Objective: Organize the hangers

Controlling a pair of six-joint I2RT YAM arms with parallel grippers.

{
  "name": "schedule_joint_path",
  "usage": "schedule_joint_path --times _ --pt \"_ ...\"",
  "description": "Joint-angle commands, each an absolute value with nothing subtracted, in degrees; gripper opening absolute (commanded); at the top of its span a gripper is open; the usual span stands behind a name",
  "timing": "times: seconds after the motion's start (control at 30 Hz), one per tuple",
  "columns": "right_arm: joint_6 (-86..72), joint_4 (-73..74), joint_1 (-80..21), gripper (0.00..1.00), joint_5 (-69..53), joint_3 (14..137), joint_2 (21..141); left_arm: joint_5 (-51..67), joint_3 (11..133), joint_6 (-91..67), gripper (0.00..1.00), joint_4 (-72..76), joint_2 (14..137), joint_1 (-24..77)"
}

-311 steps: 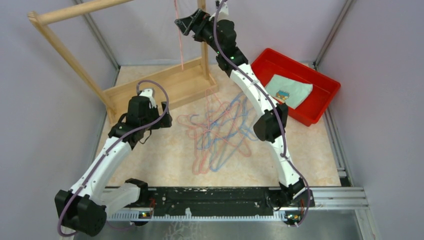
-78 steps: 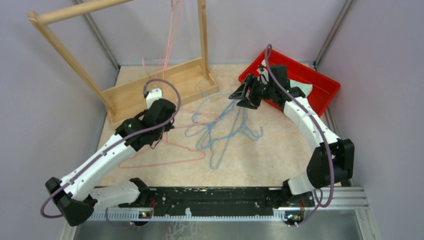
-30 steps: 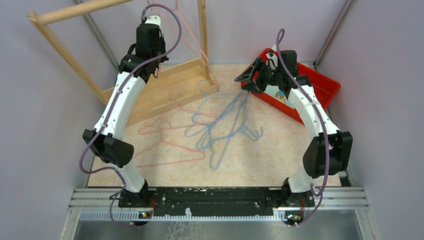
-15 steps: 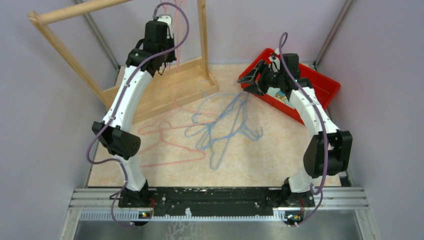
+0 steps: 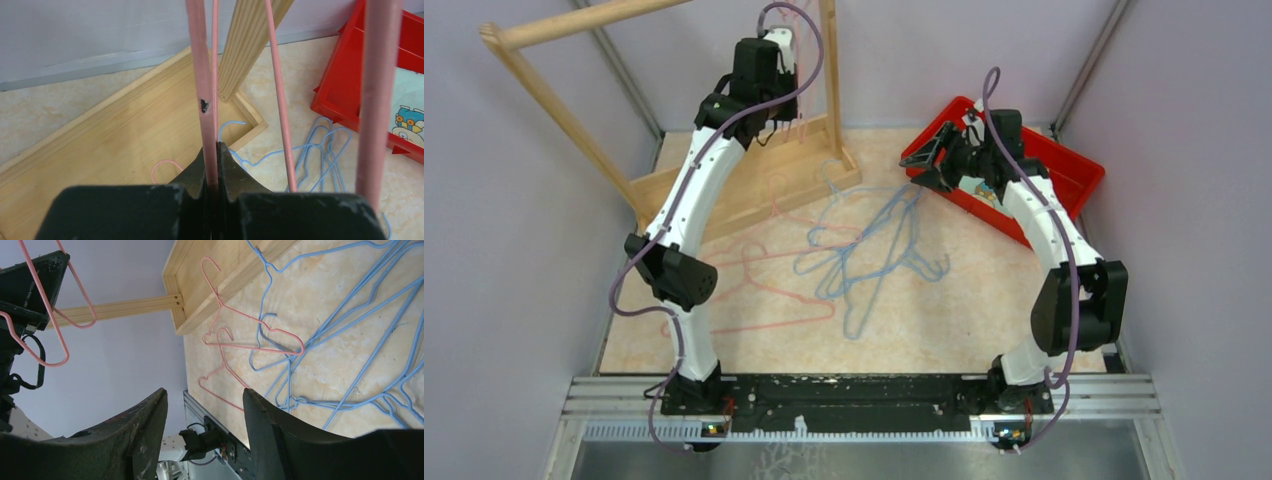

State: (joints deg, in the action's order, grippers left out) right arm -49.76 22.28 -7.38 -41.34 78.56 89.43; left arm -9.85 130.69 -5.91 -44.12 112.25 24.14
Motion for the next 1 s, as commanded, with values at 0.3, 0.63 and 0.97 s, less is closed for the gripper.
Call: schedule_joint_path --times 0.3,0.63,0.97 --pt "-50.32 19.46 -6.85 0.57 -42.36 78.8 87.82 0.45 133.33 -1.66 0.02 -45.05 117.98 30.21" --pt "-49.81 19.81 -6.76 0.58 -42.63 78.87 87.82 0.14 132.89 -0.53 0.48 -44.82 116.46 30.59" --pt "-50.01 19.14 -6.72 0.58 -42.8 77.72 87.19 -4.81 126.42 1.24 0.74 -41.27 108.74 30.6"
